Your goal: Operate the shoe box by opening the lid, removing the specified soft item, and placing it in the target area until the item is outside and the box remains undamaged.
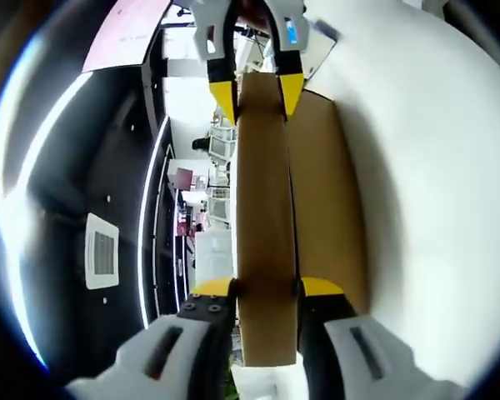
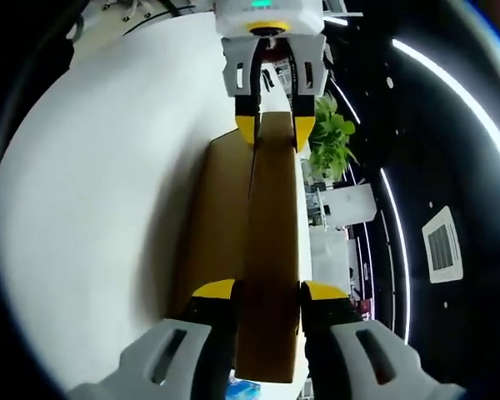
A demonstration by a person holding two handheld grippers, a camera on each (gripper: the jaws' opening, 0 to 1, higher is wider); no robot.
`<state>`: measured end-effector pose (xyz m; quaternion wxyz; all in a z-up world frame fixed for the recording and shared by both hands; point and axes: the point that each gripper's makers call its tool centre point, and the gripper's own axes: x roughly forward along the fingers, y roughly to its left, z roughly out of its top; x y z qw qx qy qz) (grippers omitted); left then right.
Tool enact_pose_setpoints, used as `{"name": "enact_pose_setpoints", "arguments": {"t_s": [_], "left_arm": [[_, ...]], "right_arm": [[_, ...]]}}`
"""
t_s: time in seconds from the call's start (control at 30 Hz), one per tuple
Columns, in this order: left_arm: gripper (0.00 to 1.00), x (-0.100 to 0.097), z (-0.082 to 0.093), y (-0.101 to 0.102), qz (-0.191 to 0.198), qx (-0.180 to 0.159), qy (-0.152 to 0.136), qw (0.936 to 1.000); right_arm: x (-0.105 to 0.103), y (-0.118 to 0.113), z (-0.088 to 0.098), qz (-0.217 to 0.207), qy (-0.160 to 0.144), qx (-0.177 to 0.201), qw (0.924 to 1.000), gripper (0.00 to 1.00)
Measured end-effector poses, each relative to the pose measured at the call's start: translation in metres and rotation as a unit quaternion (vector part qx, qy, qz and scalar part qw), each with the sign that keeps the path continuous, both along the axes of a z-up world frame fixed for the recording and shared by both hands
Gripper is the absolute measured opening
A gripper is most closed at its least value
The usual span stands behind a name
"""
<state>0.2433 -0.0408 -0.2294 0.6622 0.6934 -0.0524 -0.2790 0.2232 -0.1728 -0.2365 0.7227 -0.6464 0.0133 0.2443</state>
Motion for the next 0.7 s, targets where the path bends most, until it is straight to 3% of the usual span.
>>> {"name": "enact_pose_setpoints", "arguments": {"t_s": [0.23,0.57,0.7], "left_arm": [[0.29,-0.0008,0.0012,-0.0001,0.008,-0.001,-0.018,0.9998],[0.29,0.0004,0.0022,-0.0001,0.006,-0.006,-0.012,0.9999],[0.29,0.0003,0.0015,0.0007,0.006,-0.004,-0.012,0.9999]], "right_arm": [[-0.0017,0.0001,0.0005,0.001,-0.009,0.003,1.0000,0.29],[-0.0035,0.0013,-0.0020,0.008,0.002,-0.006,1.0000,0.35],[-0.0034,0.0015,0.0025,0.008,-0.007,-0.010,0.9999,0.29]]}}
